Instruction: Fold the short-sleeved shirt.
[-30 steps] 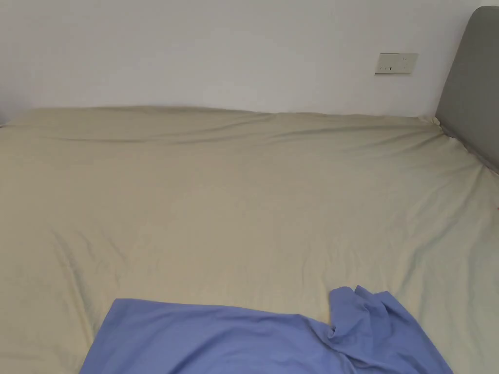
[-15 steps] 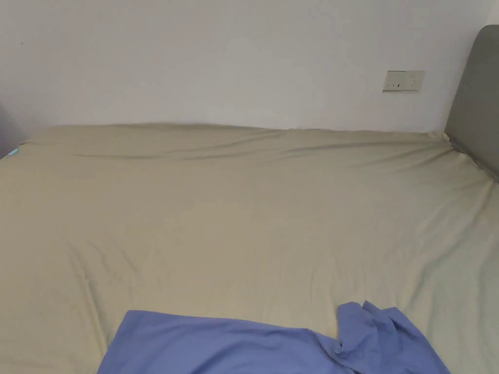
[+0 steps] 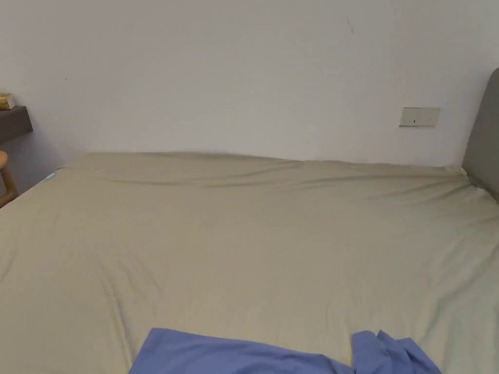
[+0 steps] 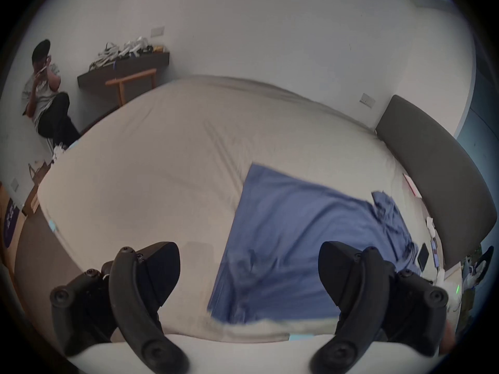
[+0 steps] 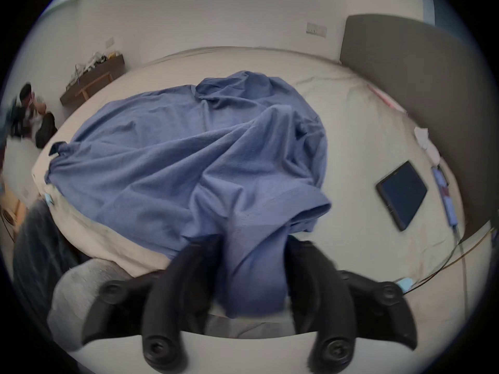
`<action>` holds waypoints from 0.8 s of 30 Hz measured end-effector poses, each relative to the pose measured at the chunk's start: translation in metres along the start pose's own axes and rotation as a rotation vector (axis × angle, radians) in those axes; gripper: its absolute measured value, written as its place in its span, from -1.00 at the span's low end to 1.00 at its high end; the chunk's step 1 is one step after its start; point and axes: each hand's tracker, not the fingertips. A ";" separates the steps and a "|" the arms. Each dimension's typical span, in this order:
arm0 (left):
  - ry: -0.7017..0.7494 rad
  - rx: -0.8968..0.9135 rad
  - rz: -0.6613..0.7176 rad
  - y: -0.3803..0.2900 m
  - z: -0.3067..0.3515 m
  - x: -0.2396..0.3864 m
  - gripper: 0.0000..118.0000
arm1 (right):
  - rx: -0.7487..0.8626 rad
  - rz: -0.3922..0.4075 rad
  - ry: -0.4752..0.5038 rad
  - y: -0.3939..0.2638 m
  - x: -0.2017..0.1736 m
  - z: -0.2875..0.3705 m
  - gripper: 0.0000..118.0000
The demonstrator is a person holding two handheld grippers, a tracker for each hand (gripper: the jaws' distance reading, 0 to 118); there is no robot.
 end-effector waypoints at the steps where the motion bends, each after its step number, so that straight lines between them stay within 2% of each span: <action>1: -0.001 0.012 0.008 0.012 -0.011 0.004 0.78 | 0.008 0.003 -0.036 0.000 0.002 0.002 0.10; 2: 0.009 0.009 0.015 0.024 -0.025 0.008 0.79 | 0.026 -0.027 -0.010 -0.001 0.006 0.006 0.30; 3: 0.019 0.006 0.016 0.034 -0.037 0.011 0.79 | 0.054 -0.072 0.027 0.000 0.011 0.011 0.39; 5: 0.036 -0.003 0.015 0.053 -0.075 0.007 0.79 | 0.130 -0.155 0.074 0.007 0.017 0.033 0.44; 6: 0.038 -0.010 0.006 0.061 -0.091 0.009 0.79 | 0.163 -0.170 0.069 0.011 0.017 0.045 0.54; 7: 0.045 -0.021 -0.003 0.068 -0.113 0.009 0.79 | 0.198 -0.167 0.038 0.017 0.017 0.054 0.75; 8: 0.057 -0.032 -0.012 0.074 -0.135 0.008 0.79 | 0.224 -0.156 0.009 0.024 0.018 0.062 0.88; 9: 0.068 -0.047 -0.022 0.081 -0.155 0.009 0.79 | 0.257 -0.148 -0.010 0.030 0.019 0.071 0.93; 11: 0.067 -0.120 -0.049 0.089 -0.196 0.010 0.79 | 0.293 -0.150 -0.007 0.052 0.017 0.093 0.94; 14: 0.104 -0.235 -0.084 0.090 -0.250 0.019 0.71 | 0.362 -0.167 0.046 0.081 0.022 0.113 0.93; 19: 0.158 -0.315 -0.096 0.082 -0.302 0.022 0.56 | 0.399 -0.121 -0.028 0.128 0.019 0.109 0.94; 21: 0.132 -0.373 -0.079 0.074 -0.310 0.018 0.60 | 0.393 -0.087 -0.040 0.147 0.020 0.095 0.94; 22: 0.126 -0.292 -0.097 0.075 -0.303 0.021 0.56 | 0.374 -0.069 -0.040 0.145 0.036 0.078 0.94; 24: 0.122 -0.298 -0.161 0.074 -0.287 0.031 0.33 | 0.356 -0.047 -0.017 0.161 0.040 0.058 0.94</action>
